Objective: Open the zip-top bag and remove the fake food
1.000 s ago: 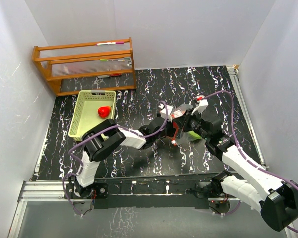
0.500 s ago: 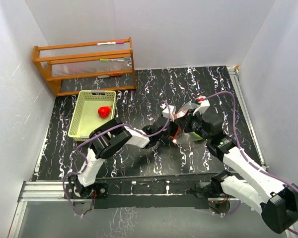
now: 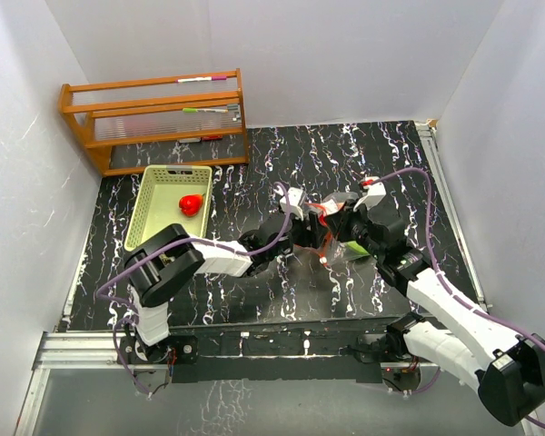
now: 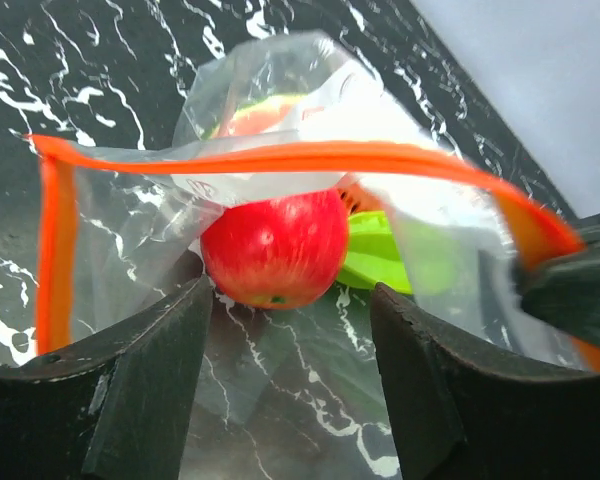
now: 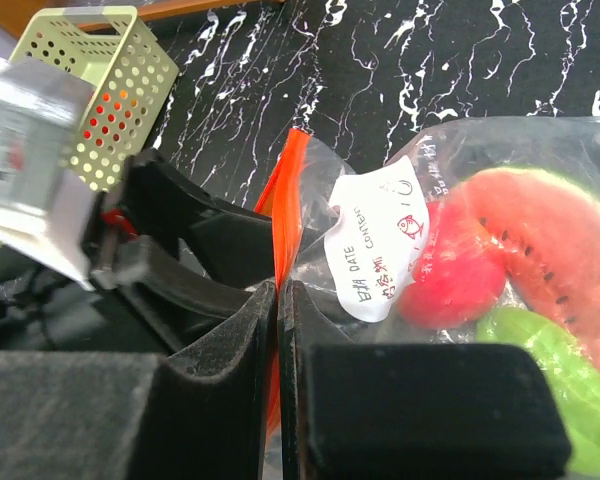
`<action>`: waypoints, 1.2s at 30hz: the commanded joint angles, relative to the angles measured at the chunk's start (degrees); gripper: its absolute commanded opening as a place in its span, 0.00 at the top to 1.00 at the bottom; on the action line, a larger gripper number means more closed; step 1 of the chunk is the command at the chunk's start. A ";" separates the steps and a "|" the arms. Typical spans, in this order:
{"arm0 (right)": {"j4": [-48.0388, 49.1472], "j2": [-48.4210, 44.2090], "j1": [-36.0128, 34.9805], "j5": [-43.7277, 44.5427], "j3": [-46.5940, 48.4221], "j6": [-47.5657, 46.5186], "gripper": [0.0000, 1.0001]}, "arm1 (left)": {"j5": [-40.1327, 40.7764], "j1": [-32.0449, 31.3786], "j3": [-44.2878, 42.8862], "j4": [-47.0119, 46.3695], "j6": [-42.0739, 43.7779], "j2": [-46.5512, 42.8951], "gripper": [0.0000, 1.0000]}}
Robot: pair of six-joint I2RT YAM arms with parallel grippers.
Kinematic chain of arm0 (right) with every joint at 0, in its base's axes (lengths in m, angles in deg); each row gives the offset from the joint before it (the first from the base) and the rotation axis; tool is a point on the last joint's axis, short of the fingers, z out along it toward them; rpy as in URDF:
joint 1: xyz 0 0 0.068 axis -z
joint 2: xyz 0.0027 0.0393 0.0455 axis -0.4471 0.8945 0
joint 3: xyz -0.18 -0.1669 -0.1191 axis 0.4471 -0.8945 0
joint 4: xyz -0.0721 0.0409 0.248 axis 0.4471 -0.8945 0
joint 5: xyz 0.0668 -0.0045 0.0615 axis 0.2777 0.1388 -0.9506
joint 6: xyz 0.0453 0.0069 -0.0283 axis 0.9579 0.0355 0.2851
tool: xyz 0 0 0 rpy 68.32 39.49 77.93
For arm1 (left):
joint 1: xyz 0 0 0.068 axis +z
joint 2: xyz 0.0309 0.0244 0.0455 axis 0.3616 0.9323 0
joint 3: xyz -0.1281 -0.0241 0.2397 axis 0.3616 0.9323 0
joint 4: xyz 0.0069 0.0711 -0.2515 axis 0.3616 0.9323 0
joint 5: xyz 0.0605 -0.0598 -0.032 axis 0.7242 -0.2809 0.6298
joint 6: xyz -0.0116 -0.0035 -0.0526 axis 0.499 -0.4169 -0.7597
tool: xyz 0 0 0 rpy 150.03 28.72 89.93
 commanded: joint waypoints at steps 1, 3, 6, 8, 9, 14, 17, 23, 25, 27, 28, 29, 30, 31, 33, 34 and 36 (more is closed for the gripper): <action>2.62 0.28 -0.20 1.44 2.85 -0.38 0.92 | 1.73 -0.10 1.40 -0.47 2.92 -4.19 0.33; 2.83 -0.17 -0.20 0.05 3.20 -0.72 0.92 | 0.83 -0.10 0.73 -0.61 2.93 -3.50 0.25; 2.84 -0.28 -0.20 -1.80 3.69 -2.75 0.92 | -0.62 -0.11 0.45 -1.42 1.77 -2.66 0.20; -0.11 1.44 -0.20 -2.12 5.36 -4.30 0.86 | -0.82 -0.13 0.77 -1.95 1.05 -2.23 0.21; -2.15 2.02 -0.19 -0.76 6.23 -4.26 0.80 | -0.81 -0.10 0.90 -2.03 0.79 -1.90 0.22; -5.18 -0.90 0.04 12.33 5.58 -1.15 0.26 | -0.65 -0.16 1.30 -2.30 -0.27 -0.12 0.22; -6.00 -2.24 1.11 17.17 4.56 0.32 0.22 | -0.31 -0.10 1.45 -2.68 -0.69 0.68 0.22; -8.54 0.68 11.69 12.83 2.75 5.37 0.22 | -1.03 0.35 1.62 -3.71 -2.36 2.06 0.13; -7.71 2.77 18.34 6.63 2.16 5.45 0.22 | -1.32 0.64 1.92 -4.68 -3.07 2.51 0.11; -6.52 4.88 23.56 1.66 1.64 4.60 0.22 | -2.12 1.34 2.12 -5.56 -4.47 3.13 0.09; -5.78 5.99 25.33 -0.01 1.45 4.09 0.22 | -2.76 1.70 2.23 -6.17 -5.32 3.57 0.08; -5.06 7.16 26.78 -1.21 1.25 3.73 0.22 | -3.40 2.14 2.31 -6.94 -6.41 3.90 0.07; -4.42 8.26 27.40 -2.70 1.03 3.58 0.22 | -4.07 2.61 2.47 -7.83 -7.37 4.45 0.06; -3.70 9.82 29.33 -3.95 0.77 3.39 0.22 | -4.62 3.12 2.46 -8.47 -8.41 4.93 0.05; -1.73 12.00 31.18 -7.26 0.01 3.15 0.26 | -5.00 3.64 2.45 -9.73 -9.19 5.55 0.04; -0.36 12.70 31.87 -8.45 -0.61 2.89 0.28 | -4.86 3.74 2.31 -9.81 -9.30 5.68 0.04; 1.62 15.10 32.42 -11.72 -1.39 2.46 0.29 | -4.71 3.94 1.84 -9.63 -9.42 5.71 0.04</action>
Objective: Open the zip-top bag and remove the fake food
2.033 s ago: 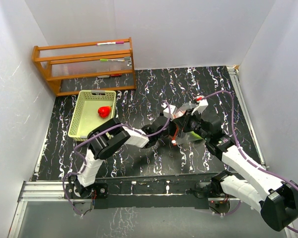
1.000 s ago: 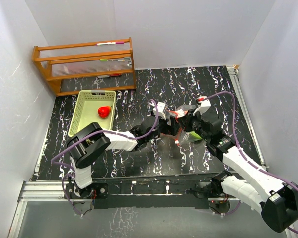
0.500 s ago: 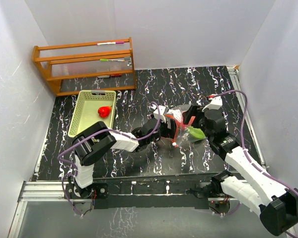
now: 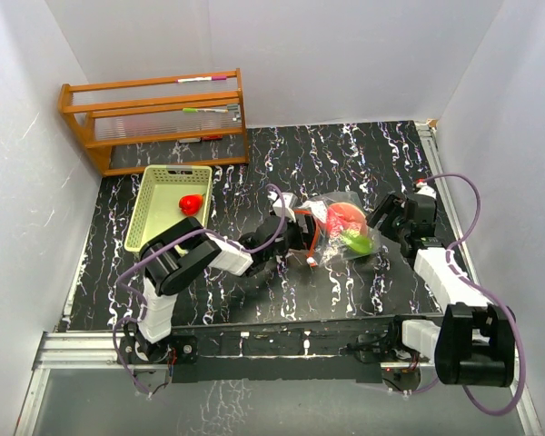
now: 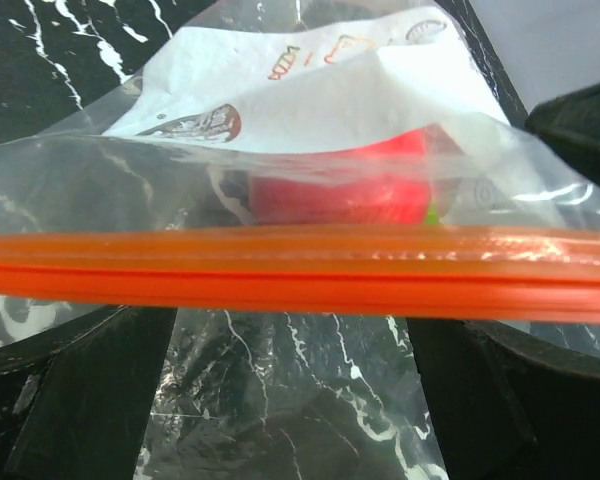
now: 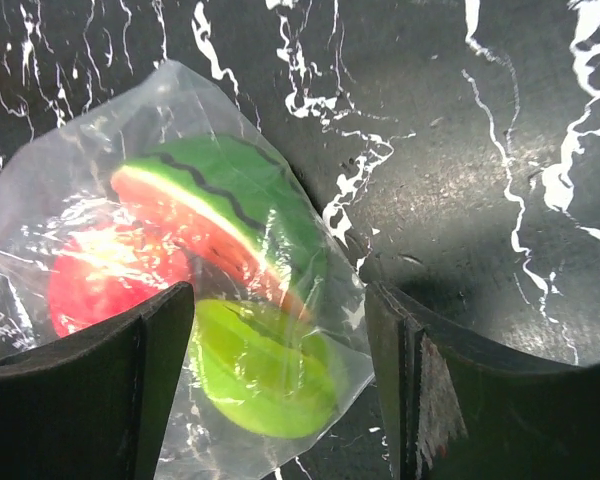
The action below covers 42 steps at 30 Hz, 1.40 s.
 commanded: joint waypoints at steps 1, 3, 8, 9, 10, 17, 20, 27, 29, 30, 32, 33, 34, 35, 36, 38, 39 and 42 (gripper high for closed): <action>8.12 3.55 1.66 -9.52 -1.36 -1.10 0.29 | -0.98 0.93 -0.79 -3.20 -2.01 -0.02 0.04; 9.65 5.70 1.64 -11.63 -1.76 -1.52 0.31 | -1.35 1.12 -1.14 -3.09 -2.21 0.26 0.04; 13.69 8.44 1.81 -15.79 -3.12 -2.28 0.42 | -2.42 1.53 -1.69 -3.93 -3.11 1.14 0.04; 14.00 8.89 1.73 -16.04 -3.15 -2.46 0.46 | -2.59 1.63 -1.72 -3.99 -3.19 1.25 0.04; 14.18 9.28 1.78 -16.02 -3.24 -2.56 0.49 | -2.69 1.61 -1.79 -3.99 -3.22 1.27 0.03; 14.98 9.46 1.75 -16.78 -4.05 -3.37 0.82 | -3.03 1.80 -2.81 -3.52 -3.32 2.18 0.03; 15.05 6.81 1.74 -17.59 -4.74 -3.78 0.91 | -3.14 1.86 -3.15 -3.67 -3.43 2.47 0.03; 10.56 -5.74 -0.04 -14.09 -5.59 -5.58 0.92 | -3.86 2.29 -2.46 -5.62 -4.55 2.84 0.03; 7.98 -9.48 -1.12 -11.26 -4.66 -7.13 0.92 | -4.35 2.40 -1.98 -6.92 -5.12 3.13 0.03; 6.95 -10.80 -1.44 -10.34 -4.06 -7.62 0.92 | -4.49 2.38 -1.75 -7.56 -5.49 3.33 0.03; 5.00 -12.78 -1.70 -9.85 -2.96 -8.32 0.92 | -4.97 2.42 -1.20 -9.43 -6.10 3.77 0.03; 4.34 -13.38 -1.78 -9.77 -2.68 -8.39 0.92 | -5.25 2.46 -1.18 -10.00 -6.32 4.07 0.03; 3.64 -13.77 -1.80 -9.64 -2.42 -8.55 0.92 | -5.52 2.44 -1.26 -10.27 -6.53 4.23 0.03; 3.24 -13.94 -1.80 -9.47 -2.48 -8.56 0.92 | -5.74 2.45 -1.39 -10.39 -6.57 4.34 0.03; 2.86 -14.11 -1.80 -9.15 -2.66 -8.71 0.92 | -5.89 2.44 -1.31 -10.54 -6.57 4.41 0.03; 2.04 -14.66 -1.88 -7.92 -3.27 -8.61 0.92 | -6.12 2.49 -1.07 -10.69 -6.45 4.18 0.03; 1.56 -15.24 -1.87 -6.82 -3.45 -8.33 0.92 | -6.00 2.51 -0.82 -10.69 -6.34 3.99 0.03; 2.64 -18.72 -1.88 -4.69 -4.78 -7.81 0.92 | -6.03 2.60 -0.34 -10.73 -6.03 3.68 0.03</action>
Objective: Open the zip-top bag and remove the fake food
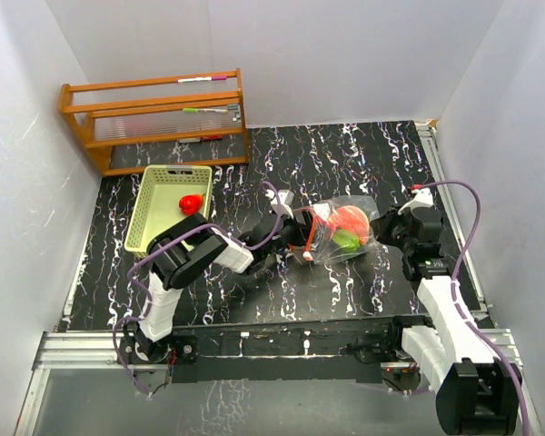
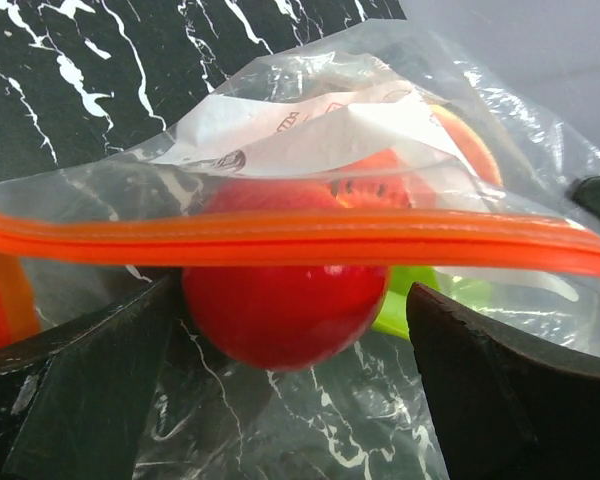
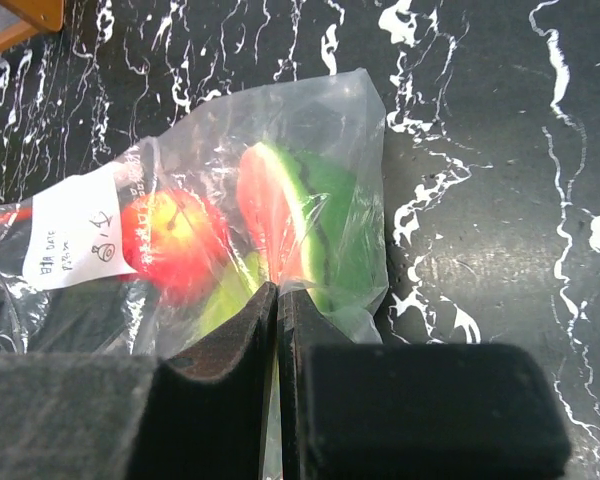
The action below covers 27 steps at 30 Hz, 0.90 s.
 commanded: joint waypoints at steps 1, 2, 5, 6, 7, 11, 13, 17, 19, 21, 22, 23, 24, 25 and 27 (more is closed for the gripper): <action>2.12 -4.39 -0.31 4.04 0.39 -0.26 0.92 | -1.03 0.38 0.58 -2.54 0.27 -0.54 0.03; 1.61 -3.84 -0.31 4.04 0.71 -0.32 0.92 | -1.29 0.43 0.18 -2.22 0.22 -0.27 0.03; 0.87 -2.57 -0.31 3.22 0.83 0.06 0.93 | -3.23 0.49 -1.53 -2.05 0.24 1.12 0.03; 1.53 -2.90 -0.31 2.83 0.32 0.24 0.93 | -4.00 0.50 -2.03 -2.21 0.15 1.55 0.03; 1.95 -3.20 -0.31 2.56 -0.01 0.34 0.92 | -4.53 0.46 -2.34 -2.43 -0.01 1.91 0.04; 2.01 -2.58 -0.31 1.13 -0.33 0.21 0.92 | -4.87 0.45 -3.48 -2.44 -0.76 2.69 0.06; 2.19 -2.26 -0.37 0.39 -0.65 0.35 0.92 | -4.77 0.45 -3.99 -2.26 -0.92 2.88 0.08; 2.73 -1.84 -0.41 -0.05 -1.42 0.49 0.92 | -4.70 0.45 -4.86 -1.68 -1.11 2.78 0.20; 2.99 -1.34 -0.49 -0.36 -1.54 0.47 0.92 | -4.31 0.45 -4.96 -1.07 -1.11 2.34 0.27; 3.41 -0.89 -0.49 -0.58 -1.75 0.56 0.92 | -3.47 0.48 -4.96 0.12 -1.11 1.85 0.29; 3.50 -0.80 -0.49 -0.75 -1.85 0.67 0.92 | -3.18 0.53 -4.96 0.51 -1.00 1.72 0.29; 3.63 -0.73 -0.49 -0.92 -2.01 0.72 0.93 | -2.95 0.47 -4.89 0.56 -0.95 1.76 0.27; 3.60 -0.91 -0.49 -1.07 -2.11 0.66 0.92 | -2.90 0.52 -4.80 0.38 -0.94 2.07 0.22; 3.43 -1.16 -0.49 -1.13 -2.19 0.69 0.92 | -3.14 0.53 -4.95 -0.13 -0.94 2.40 0.16; 3.09 -1.94 -0.48 -1.13 -2.30 0.61 0.92 | -3.42 0.61 -5.14 -1.19 -1.29 3.32 0.04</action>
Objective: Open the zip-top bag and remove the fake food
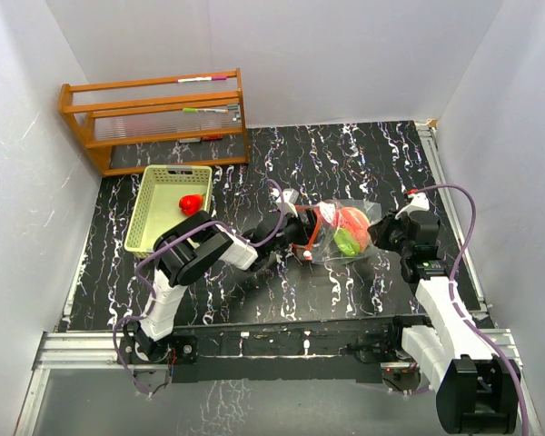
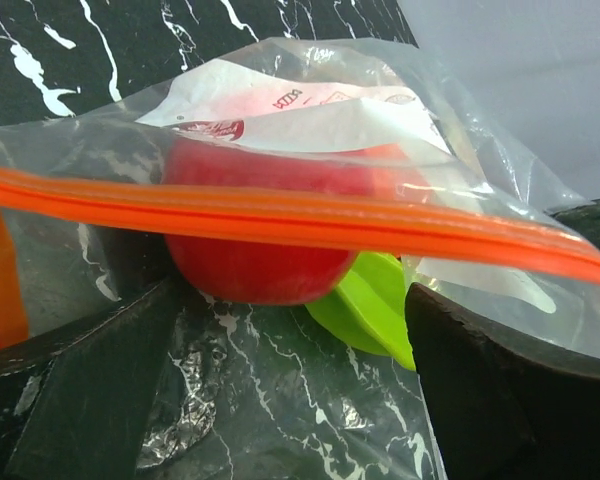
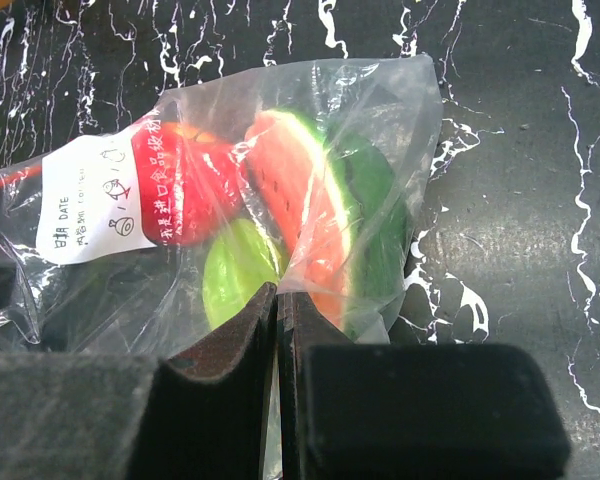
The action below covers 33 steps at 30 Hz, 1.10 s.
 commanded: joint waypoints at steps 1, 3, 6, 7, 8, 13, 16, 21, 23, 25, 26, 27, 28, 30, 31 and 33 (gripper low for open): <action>3.44 -1.68 -0.24 -0.98 -0.02 0.30 0.92 | -0.01 0.24 -1.84 -2.82 -0.46 0.51 0.03; 3.03 -2.04 -0.25 -0.67 -0.11 0.13 0.92 | -0.03 0.26 -1.75 -4.28 -1.01 0.94 0.03; 2.83 -1.88 -0.22 -0.64 0.03 -0.17 0.92 | 1.32 0.22 -1.98 -4.84 -1.44 1.10 0.03; 2.71 -1.87 -0.24 -0.78 0.16 -0.17 0.92 | 1.86 0.23 -2.12 -4.89 -1.55 1.34 0.03; 2.41 -2.17 -0.25 -0.84 0.48 -0.13 0.92 | 2.27 0.28 -2.34 -4.97 -1.75 1.64 0.03; -1.81 -7.37 -1.65 4.48 4.08 -2.39 0.92 | 3.09 1.11 -3.30 -6.41 -4.06 3.43 0.03; -3.77 -9.06 -3.84 6.51 5.33 -2.65 0.92 | 3.96 1.43 -3.58 -6.85 -3.76 3.48 0.03; -3.90 -4.44 -5.93 7.34 4.59 -2.62 0.92 | 4.25 1.51 -4.41 -9.31 -3.63 4.28 0.03; -2.86 -2.56 -6.05 6.04 4.01 -2.33 0.92 | 4.09 1.53 -4.95 -9.70 -4.09 4.85 0.03; -1.66 -1.39 -6.16 5.17 3.44 -1.91 0.92 | 3.37 1.66 -5.67 -9.59 -4.39 5.76 0.03; -1.17 -0.89 -6.16 4.83 3.26 -1.80 0.92 | 2.62 1.70 -6.15 -9.76 -4.53 6.43 0.03; -0.80 -0.51 -6.18 4.53 3.22 -1.78 0.92 | 2.04 1.79 -6.75 -9.86 -4.91 7.12 0.03; -0.44 -0.14 -6.18 4.26 3.22 -1.78 0.92 | 1.47 1.79 -7.21 -10.03 -5.28 7.81 0.03; -0.10 0.58 -6.18 3.80 3.26 -1.84 0.92 | 0.30 1.79 -8.49 -10.62 -6.20 9.14 0.03; -0.03 0.86 -6.28 3.65 3.24 -1.86 0.92 | -0.37 1.79 -9.04 -10.88 -6.57 9.95 0.03; 0.26 1.28 -6.29 3.40 3.13 -1.84 0.92 | -1.42 1.79 -10.18 -11.22 -7.23 10.94 0.03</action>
